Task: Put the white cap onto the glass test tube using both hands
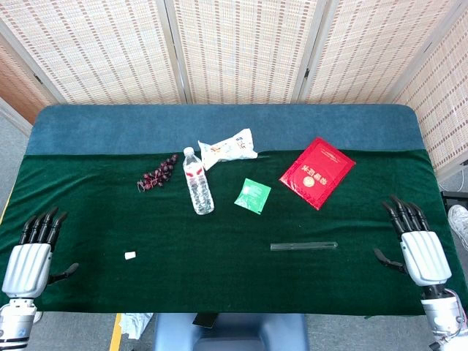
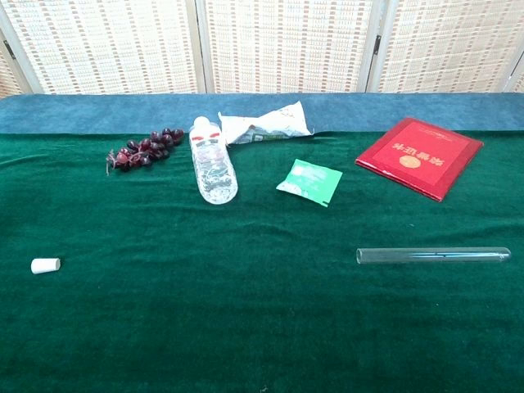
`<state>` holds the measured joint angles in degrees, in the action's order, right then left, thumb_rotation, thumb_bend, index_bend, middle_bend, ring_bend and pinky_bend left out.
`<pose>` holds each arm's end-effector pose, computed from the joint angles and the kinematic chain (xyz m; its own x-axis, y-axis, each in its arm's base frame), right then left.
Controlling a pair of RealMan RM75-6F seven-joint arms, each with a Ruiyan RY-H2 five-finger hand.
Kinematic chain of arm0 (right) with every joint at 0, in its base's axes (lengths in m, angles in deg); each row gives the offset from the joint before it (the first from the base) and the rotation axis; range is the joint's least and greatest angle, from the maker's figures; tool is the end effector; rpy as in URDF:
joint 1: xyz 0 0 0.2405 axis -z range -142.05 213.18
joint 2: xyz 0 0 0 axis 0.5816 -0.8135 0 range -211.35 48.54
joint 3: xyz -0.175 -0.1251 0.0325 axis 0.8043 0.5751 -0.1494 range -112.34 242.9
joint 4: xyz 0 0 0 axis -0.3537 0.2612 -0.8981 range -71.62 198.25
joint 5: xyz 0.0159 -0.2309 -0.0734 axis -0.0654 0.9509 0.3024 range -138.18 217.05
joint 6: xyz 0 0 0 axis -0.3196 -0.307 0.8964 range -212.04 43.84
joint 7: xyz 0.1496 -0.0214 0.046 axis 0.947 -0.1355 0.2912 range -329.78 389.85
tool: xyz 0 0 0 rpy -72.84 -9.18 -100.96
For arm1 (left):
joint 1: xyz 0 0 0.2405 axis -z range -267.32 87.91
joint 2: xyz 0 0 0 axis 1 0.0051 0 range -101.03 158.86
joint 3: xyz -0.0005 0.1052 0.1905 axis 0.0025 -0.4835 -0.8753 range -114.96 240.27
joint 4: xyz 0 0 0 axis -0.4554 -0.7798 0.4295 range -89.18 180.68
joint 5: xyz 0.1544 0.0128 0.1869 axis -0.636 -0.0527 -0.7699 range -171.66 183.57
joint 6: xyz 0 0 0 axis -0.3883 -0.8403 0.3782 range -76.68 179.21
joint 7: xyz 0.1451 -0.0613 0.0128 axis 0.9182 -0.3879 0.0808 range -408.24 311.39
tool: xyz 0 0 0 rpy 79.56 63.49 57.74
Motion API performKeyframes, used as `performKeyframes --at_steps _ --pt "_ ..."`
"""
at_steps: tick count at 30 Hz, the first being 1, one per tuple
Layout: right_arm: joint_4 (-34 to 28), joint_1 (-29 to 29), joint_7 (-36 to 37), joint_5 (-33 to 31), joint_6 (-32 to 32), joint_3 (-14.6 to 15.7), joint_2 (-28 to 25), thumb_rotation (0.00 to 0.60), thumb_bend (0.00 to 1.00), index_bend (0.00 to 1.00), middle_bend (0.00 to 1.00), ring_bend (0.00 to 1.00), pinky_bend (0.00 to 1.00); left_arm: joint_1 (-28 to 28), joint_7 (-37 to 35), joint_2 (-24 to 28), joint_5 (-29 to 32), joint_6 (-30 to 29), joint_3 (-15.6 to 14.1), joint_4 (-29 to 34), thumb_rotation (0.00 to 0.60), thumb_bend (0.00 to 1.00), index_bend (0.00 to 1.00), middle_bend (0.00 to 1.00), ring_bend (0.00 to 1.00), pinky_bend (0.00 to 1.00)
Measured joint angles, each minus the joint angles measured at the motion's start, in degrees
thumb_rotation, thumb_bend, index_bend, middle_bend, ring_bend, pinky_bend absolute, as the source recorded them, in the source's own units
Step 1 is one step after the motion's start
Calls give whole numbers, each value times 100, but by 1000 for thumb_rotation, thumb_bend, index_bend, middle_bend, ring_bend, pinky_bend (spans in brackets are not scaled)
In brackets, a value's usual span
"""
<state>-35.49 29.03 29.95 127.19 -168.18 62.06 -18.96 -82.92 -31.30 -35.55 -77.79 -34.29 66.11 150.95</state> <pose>-0.2565 -0.2017 0.1059 0.3226 -0.0114 0.9465 -0.9440 -0.0775 0.3208 -0.2327 0.2004 0.0954 0.4552 -0.0083 0.8903 0.8901 -0.0222 -0.4553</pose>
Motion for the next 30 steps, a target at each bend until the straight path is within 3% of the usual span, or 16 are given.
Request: performKeyframes --at_steps 16,23,30 --pt "109 36 111 58 -92 -20 40 594 311 0 0 11 0 92 58 52 -86 82 25 -15 600 192 0 0 0 0" --pt "135 18 133 124 -96 -23 28 594 311 0 0 12 0 319 -100 114 -208 382 56 -276 600 190 11 67 38 0" --pt "167 -5 195 234 -152 -38 4 594 311 0 0 16 0 519 -284 88 -350 722 -18 -567 600 155 9 72 38 0"
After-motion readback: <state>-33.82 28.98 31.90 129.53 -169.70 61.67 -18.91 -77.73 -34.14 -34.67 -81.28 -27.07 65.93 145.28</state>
